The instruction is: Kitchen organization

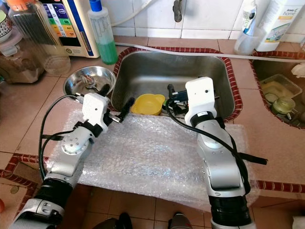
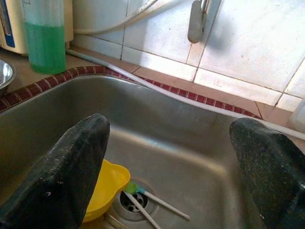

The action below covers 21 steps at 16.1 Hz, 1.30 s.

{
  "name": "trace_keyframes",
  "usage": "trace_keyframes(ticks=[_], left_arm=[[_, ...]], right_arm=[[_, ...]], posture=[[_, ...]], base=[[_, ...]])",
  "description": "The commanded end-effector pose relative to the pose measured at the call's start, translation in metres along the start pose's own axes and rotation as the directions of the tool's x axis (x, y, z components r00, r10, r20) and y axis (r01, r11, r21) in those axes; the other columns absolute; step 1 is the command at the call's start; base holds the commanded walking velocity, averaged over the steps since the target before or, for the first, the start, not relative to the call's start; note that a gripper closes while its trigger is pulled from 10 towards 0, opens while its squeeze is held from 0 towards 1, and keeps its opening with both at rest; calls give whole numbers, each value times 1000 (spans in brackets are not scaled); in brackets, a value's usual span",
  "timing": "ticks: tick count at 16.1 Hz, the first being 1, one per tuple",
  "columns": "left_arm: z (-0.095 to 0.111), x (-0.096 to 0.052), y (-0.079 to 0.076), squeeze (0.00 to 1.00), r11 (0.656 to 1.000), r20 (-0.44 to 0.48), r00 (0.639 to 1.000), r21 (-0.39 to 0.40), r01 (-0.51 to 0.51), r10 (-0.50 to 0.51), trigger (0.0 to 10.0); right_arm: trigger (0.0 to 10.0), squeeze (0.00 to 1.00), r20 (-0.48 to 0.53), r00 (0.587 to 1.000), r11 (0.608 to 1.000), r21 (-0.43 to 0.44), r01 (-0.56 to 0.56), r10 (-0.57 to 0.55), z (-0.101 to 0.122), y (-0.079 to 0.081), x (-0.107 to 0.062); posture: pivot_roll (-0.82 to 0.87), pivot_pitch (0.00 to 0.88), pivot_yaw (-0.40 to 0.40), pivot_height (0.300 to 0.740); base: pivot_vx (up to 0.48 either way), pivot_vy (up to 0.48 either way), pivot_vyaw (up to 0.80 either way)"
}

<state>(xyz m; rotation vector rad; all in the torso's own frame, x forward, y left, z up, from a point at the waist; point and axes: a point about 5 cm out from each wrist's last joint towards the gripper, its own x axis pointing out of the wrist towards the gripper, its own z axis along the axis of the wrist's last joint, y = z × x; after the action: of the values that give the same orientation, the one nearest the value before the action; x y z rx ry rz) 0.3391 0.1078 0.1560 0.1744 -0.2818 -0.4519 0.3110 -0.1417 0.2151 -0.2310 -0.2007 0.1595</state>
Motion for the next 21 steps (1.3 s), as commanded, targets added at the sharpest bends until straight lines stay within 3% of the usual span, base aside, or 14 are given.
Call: trace_keyframes(ticks=[1,2,3,4,12,15,17,21], left_arm=[[-1,-1,3,0,1000,0,1000,17,-2,2,10000],[-3,-1,5,0,1000,-7,1000,16,-9,9,8745],[-3,-1,6,0,1000,-3,1000,15,-7,7,3922],[-3,-2,7,0,1000,0,1000,15,-8,8,0],[-4,-9,29,0,996,-8,998,54,-64,65,0],[-4,-11,30,0,996,-8,998,56,-68,68,0],[-2,-11,26,0,997,6,999,57,-42,42,10000],[5,-11,24,0,997,32,999,75,-27,25,10000]], right_arm=[[10000,0,27,1000,1000,8,-9,8,7,2,-1],[10000,0,25,1000,1000,11,-11,11,6,3,0],[10000,0,27,1000,1000,12,-12,12,7,4,0],[10000,0,30,1000,1000,15,-9,8,7,3,1],[10000,0,39,999,999,31,-13,12,8,7,8],[10000,0,42,999,999,35,-27,26,8,8,9],[10000,0,41,999,999,36,-33,31,7,10,10],[10000,0,42,999,998,43,-36,34,6,11,11]], posture=[[-323,224,81,740],[-322,223,82,740],[-319,224,83,740],[-315,227,84,740],[-280,214,85,740],[-275,212,86,740],[-272,211,89,740],[-263,205,95,740]], base=[[0,0,0],[0,0,0],[0,0,0],[0,0,0],[0,0,0],[0,0,0],[0,0,0],[0,0,0]])
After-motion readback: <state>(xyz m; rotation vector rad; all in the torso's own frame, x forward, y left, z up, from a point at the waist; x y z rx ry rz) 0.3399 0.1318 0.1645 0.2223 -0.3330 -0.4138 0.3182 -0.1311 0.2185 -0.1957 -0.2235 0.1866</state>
